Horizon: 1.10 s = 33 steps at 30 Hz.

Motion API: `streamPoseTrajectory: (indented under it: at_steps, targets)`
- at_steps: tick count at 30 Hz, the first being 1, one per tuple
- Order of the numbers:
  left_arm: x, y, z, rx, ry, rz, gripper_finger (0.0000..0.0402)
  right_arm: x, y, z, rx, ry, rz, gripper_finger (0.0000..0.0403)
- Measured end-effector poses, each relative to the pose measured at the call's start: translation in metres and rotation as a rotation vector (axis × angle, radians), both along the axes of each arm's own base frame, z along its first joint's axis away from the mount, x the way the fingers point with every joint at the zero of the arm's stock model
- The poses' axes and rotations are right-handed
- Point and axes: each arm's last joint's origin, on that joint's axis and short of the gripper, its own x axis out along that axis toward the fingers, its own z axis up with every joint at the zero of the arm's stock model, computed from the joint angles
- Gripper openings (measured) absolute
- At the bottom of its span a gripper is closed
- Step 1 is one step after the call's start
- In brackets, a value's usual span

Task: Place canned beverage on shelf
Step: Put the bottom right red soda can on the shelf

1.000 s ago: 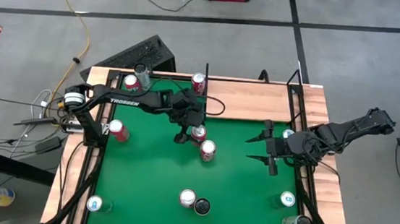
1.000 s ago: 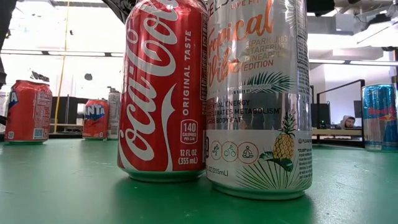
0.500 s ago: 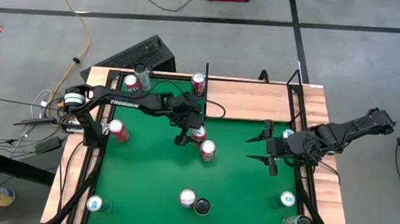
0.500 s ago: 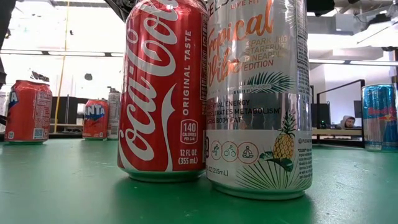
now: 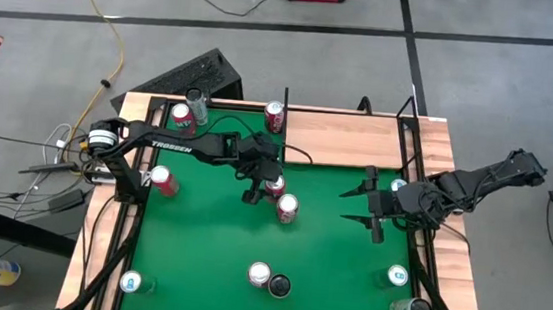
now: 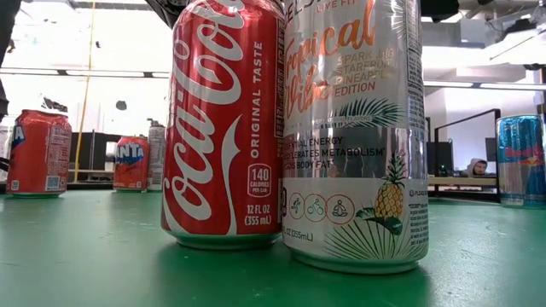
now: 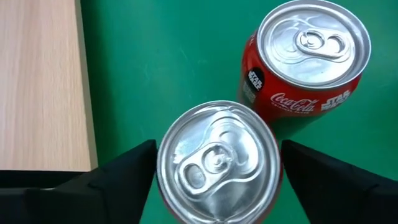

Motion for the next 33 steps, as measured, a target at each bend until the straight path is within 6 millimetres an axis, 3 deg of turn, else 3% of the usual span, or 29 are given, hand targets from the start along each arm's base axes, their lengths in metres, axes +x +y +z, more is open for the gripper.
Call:
streamPoseTrajectory:
  at_steps: [4,12,20,26,33]
  targets:
    - [0.0,0.0,0.0,0.006,0.006,0.006,0.027,0.0,0.0,0.0,0.002,0.0,-0.001,0.0258]
    - [-0.004,0.0,0.013,0.017,0.022,0.015,0.0268,0.0,0.0,0.0,0.002,0.0,-0.001,0.0258]
    - [0.002,-0.003,0.083,0.067,0.028,0.036,0.0275,0.0,0.0,0.0,0.0,0.001,0.0,0.0258]
    - [0.006,-0.004,0.144,0.075,-0.133,0.043,0.0275,-0.004,-0.002,0.002,0.002,-0.005,0.0,0.0258]
    - [0.01,0.015,0.167,0.135,-0.282,0.094,0.0275,-0.011,-0.004,0.005,0.005,-0.018,0.001,0.0258]
